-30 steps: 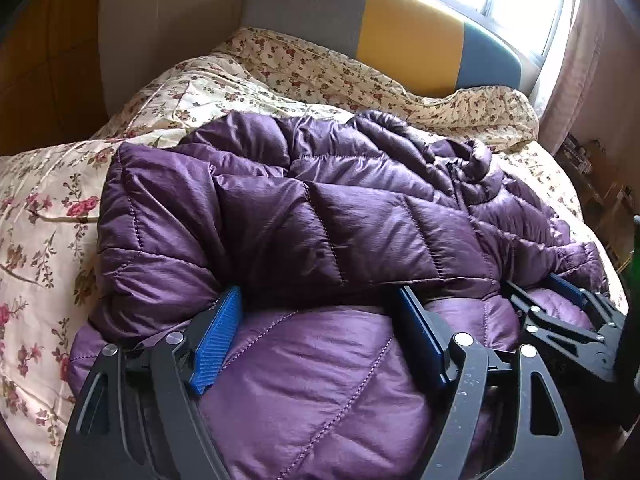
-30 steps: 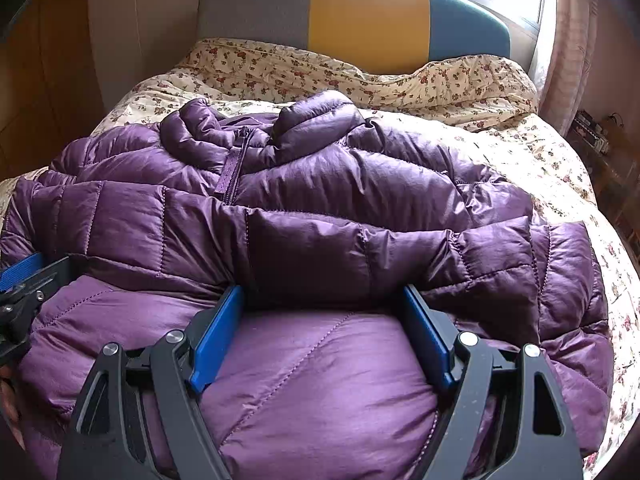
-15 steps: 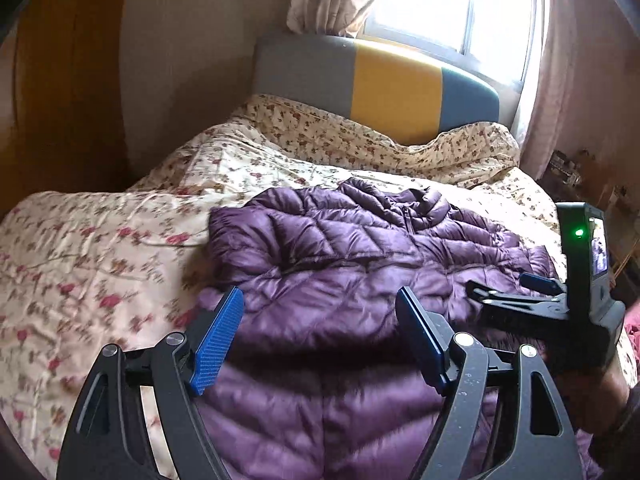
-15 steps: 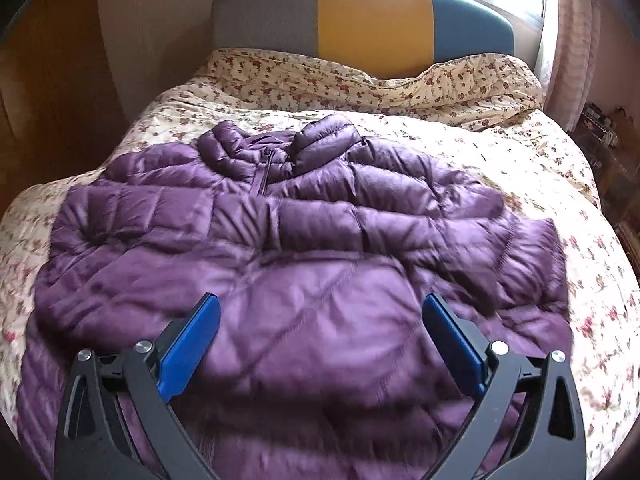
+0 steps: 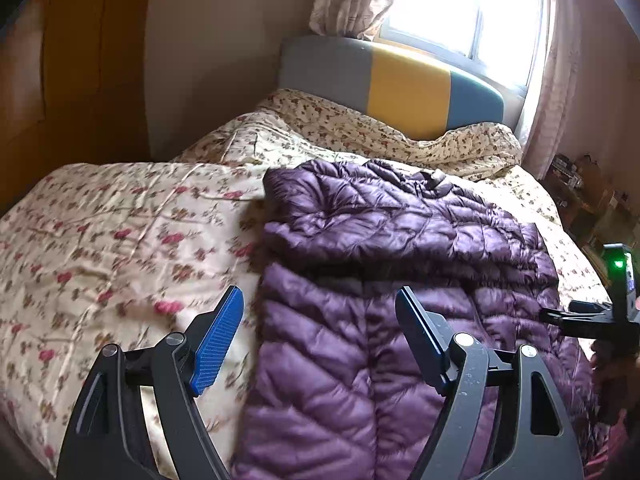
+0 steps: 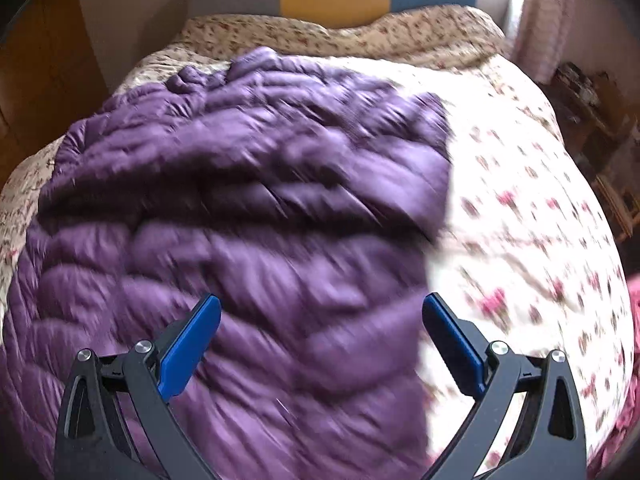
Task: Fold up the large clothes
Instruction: 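Grasp the hem with the left gripper while the right gripper grasps it too, lifting toward the collar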
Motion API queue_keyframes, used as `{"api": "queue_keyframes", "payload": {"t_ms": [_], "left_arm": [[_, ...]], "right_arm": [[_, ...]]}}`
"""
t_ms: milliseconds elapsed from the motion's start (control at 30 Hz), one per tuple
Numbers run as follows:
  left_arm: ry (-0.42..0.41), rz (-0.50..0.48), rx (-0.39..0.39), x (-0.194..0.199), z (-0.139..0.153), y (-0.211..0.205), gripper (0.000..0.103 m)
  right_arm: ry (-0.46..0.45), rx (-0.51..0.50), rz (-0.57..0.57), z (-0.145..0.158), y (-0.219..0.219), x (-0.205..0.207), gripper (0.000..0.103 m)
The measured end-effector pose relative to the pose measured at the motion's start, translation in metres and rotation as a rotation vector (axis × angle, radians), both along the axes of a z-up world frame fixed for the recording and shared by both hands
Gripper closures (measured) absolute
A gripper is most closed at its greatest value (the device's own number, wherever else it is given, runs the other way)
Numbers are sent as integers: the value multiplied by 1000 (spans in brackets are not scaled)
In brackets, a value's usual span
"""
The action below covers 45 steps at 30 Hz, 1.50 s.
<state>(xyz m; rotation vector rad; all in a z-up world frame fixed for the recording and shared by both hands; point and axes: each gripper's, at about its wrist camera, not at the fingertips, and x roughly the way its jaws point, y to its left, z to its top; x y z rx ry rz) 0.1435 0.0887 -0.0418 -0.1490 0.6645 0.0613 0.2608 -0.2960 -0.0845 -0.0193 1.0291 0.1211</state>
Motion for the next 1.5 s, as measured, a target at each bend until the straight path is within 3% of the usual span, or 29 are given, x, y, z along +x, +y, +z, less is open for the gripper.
{"api": "queue_keyframes", "payload": {"t_ms": [400,533,600,667,733,833,867,1033,1100,1300,1500], "left_arm": [[98,-12,-25,-52,-35,17,25],[146,-21,-94,-72,-53,28,25],[161,-19,-127,-81,-60,33,34],[173,-21,-164,-92,-67,38,34],[191,-27,-212,-102,-75,41,35],[182,-49,-226,-115,-76,37,49],[185,-65,-243,-117,-76,35,59],[199,-129,-265,-125,-72,25,87],[188,-143,-270,-123,-64,27,94],[115,-213,-275,-106,-23,25,97],[41,-228,-298,-57,11,30,98]], "right_arm": [[94,33,-2,-14,-49,-74,3],[103,41,11,-11,-52,-95,3],[116,58,22,-11,-56,-110,5],[123,68,27,-11,-56,-118,7],[137,97,37,-13,-58,-130,18],[143,131,52,-12,-59,-146,35],[144,138,60,-11,-54,-146,39],[157,155,146,0,-39,-154,92],[141,142,174,10,-32,-153,97],[29,134,231,57,-19,-132,98],[-96,120,233,97,-4,-88,98]]}}
